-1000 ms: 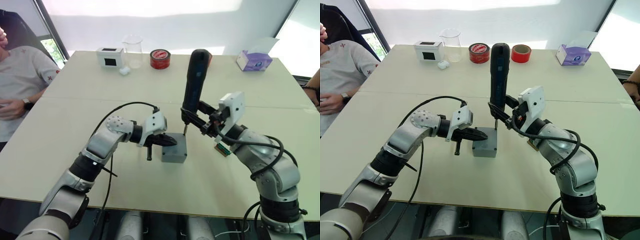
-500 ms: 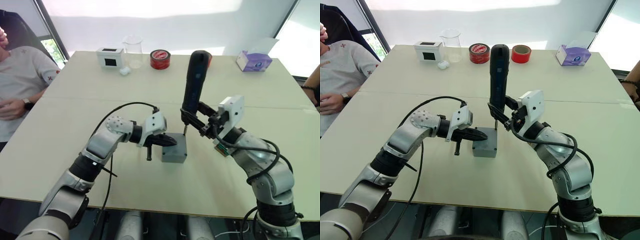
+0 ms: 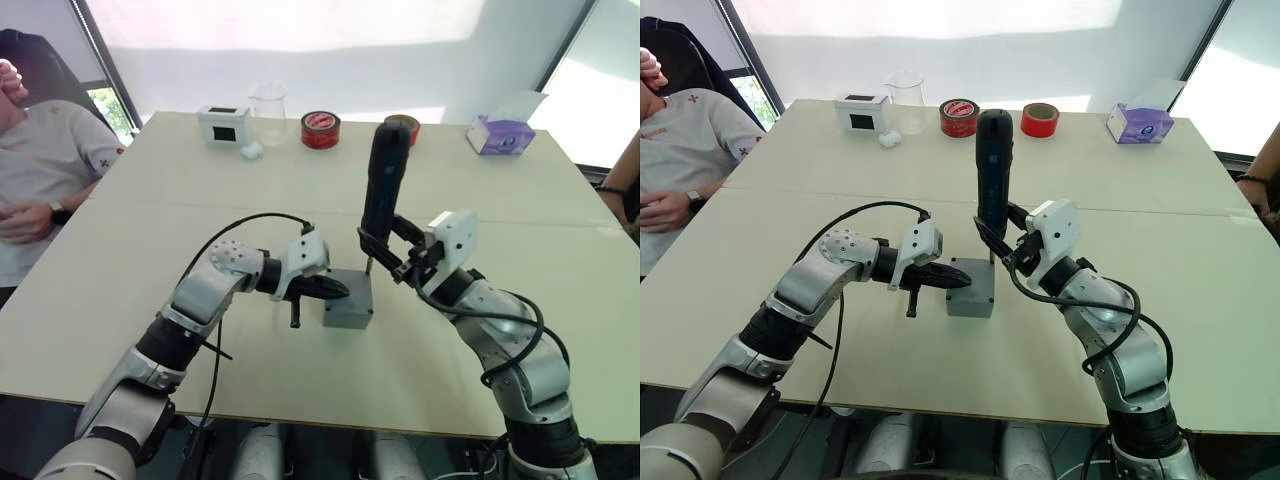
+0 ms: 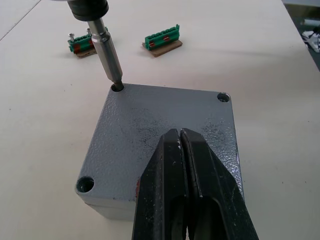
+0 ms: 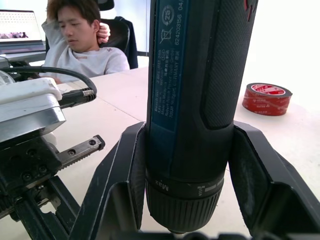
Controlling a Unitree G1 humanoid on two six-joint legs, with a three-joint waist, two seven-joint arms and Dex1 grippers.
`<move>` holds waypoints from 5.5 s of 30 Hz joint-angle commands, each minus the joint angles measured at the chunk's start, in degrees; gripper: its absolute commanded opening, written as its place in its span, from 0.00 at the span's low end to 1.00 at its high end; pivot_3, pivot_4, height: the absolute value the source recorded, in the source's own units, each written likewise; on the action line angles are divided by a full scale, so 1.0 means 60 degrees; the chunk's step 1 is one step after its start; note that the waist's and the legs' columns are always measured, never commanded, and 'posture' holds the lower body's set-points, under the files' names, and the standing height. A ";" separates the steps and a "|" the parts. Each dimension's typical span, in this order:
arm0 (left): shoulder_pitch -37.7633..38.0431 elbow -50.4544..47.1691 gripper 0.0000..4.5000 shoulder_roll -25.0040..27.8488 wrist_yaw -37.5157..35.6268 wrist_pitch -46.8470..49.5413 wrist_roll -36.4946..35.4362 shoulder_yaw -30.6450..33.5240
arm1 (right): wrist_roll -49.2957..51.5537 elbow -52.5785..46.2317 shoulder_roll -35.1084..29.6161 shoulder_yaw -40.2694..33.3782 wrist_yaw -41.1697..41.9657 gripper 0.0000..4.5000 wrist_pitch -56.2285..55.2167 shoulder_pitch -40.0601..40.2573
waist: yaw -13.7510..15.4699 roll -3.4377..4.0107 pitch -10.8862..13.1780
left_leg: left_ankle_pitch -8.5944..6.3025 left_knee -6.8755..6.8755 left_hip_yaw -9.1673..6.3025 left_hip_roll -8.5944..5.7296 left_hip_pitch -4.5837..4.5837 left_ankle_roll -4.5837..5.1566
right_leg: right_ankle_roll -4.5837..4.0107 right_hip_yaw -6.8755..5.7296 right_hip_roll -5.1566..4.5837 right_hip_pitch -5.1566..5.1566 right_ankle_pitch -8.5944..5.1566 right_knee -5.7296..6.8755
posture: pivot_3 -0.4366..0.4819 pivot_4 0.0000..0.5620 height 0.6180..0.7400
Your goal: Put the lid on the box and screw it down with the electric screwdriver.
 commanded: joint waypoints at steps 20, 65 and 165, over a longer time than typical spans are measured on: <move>0.0181 -0.0038 0.00 0.0103 0.0036 0.0166 0.0227 -0.0116 | -0.0248 0.1045 -0.0005 0.0305 0.0142 0.39 0.0482 0.0794 | -0.0008 -0.0048 -0.0142 | -0.0004 -0.0102 -0.0002 -0.0017 0.0078 -0.0010 | -0.0068 0.0004 -0.0067 0.0013 -0.0038 -0.0032 | 0.48 0.27 0.79; 0.0997 -0.2540 0.00 0.1071 0.0464 0.1438 -0.1961 0.1743 | 0.3635 0.7596 -0.8483 0.0589 0.1725 0.39 0.9982 -0.5545 | -0.0215 0.0164 0.0257 | 0.0018 -0.0100 0.0071 -0.0034 -0.0198 0.0021 | 0.0030 -0.0201 -0.0137 -0.0187 0.0066 -0.0086 | 0.48 0.27 0.79; 0.0273 0.0554 0.00 0.0021 0.0779 0.0643 0.0218 0.0678 | 0.1045 -0.0903 -0.4509 0.1743 0.3745 0.98 0.4426 -0.0812 | 0.0016 0.0050 0.0250 | 0.0043 0.0038 0.0037 -0.0036 -0.0188 -0.0009 | 0.0054 -0.0231 -0.0155 -0.0149 0.0066 0.0039 | 0.48 0.27 0.79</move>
